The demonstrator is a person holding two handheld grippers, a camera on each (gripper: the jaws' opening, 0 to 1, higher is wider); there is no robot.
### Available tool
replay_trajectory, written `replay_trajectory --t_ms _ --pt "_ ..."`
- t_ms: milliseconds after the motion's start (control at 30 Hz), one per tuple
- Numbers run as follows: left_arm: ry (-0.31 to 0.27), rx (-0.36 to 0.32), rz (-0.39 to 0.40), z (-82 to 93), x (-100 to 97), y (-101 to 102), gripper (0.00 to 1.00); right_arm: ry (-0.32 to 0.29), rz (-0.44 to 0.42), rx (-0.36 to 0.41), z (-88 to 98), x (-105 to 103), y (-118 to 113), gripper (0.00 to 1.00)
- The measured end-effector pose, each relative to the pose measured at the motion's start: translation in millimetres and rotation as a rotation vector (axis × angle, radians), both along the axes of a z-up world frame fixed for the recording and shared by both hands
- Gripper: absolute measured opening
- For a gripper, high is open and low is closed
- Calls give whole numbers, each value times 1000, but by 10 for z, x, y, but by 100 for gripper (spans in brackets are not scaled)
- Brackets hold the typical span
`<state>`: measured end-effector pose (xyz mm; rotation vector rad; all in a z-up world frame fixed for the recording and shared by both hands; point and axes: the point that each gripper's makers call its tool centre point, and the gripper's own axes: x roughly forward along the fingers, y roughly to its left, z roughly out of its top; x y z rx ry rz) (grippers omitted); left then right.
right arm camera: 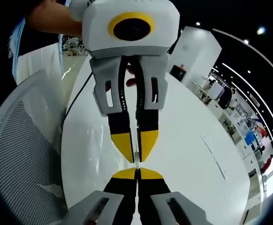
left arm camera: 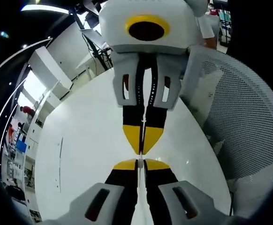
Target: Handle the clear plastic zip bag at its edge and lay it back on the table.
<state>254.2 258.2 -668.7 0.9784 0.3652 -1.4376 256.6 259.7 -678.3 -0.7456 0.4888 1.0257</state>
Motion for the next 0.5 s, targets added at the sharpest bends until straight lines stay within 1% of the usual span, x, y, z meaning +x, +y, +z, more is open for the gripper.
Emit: replay_trajectory --t_ms 200,500 --pt "-17 3 -6 -5 8 -1 0 -7 1 5 15 5 3 0" --pt "-6 2 -4 -14 -7 17 0 -12 17 0 -13 5 25 0"
